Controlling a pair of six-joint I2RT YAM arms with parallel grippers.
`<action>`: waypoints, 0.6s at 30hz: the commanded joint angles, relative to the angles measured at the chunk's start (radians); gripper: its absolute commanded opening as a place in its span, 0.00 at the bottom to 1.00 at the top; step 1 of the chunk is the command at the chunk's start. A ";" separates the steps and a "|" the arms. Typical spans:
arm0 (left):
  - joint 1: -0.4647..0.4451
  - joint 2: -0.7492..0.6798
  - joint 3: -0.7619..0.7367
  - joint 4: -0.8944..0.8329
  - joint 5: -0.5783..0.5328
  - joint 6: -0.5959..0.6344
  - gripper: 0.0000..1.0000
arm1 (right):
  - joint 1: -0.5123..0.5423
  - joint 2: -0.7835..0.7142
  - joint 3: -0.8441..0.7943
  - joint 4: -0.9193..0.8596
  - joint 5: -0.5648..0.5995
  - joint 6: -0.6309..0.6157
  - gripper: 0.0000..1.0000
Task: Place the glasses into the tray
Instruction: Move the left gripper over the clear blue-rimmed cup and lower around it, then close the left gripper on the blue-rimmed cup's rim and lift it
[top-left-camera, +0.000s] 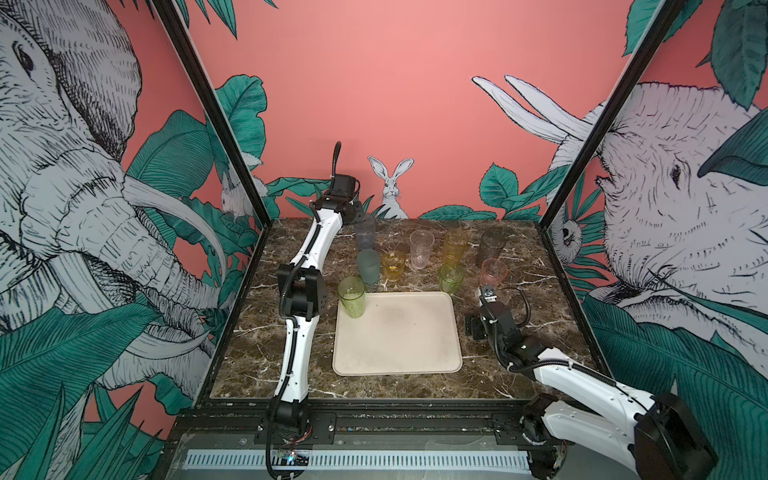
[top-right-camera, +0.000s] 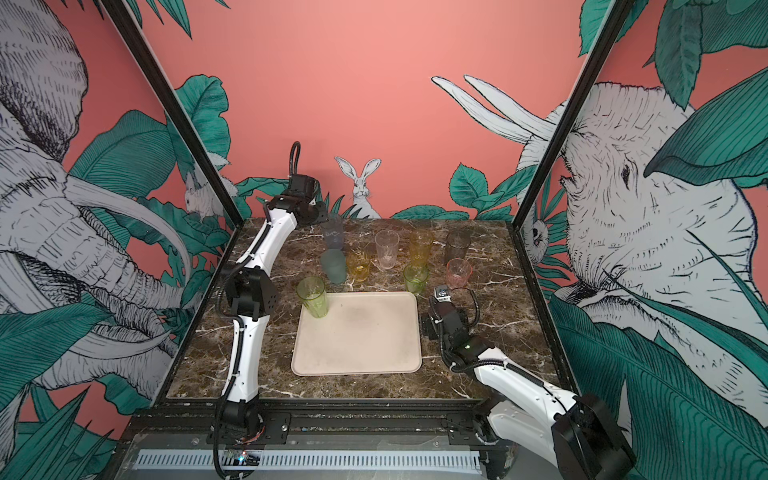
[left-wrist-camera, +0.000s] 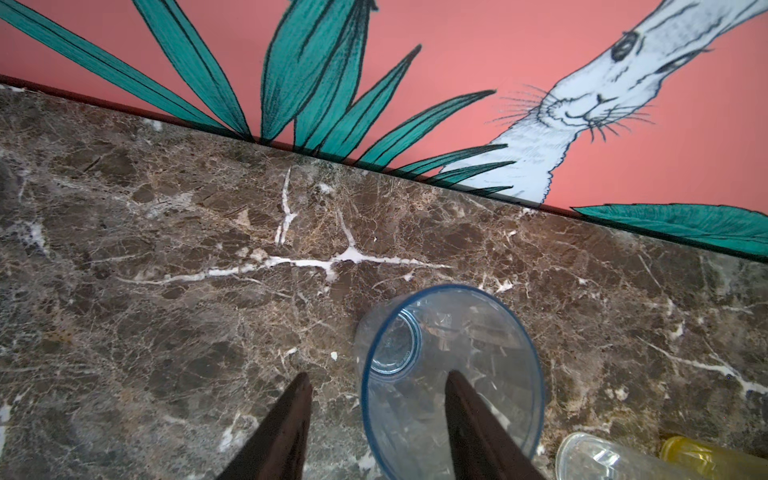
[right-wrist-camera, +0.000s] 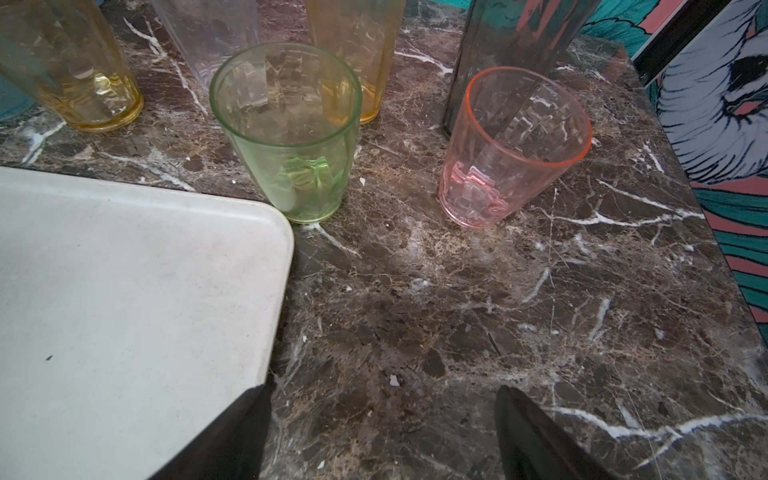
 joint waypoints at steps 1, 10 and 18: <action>0.010 0.019 0.025 0.009 0.035 -0.038 0.52 | -0.005 -0.020 -0.010 0.018 0.025 -0.008 0.87; 0.020 0.033 0.026 -0.004 0.048 -0.043 0.38 | -0.005 -0.022 -0.009 0.016 0.026 -0.007 0.87; 0.022 0.030 0.020 -0.028 0.075 -0.037 0.24 | -0.005 -0.020 -0.004 0.008 0.029 -0.009 0.87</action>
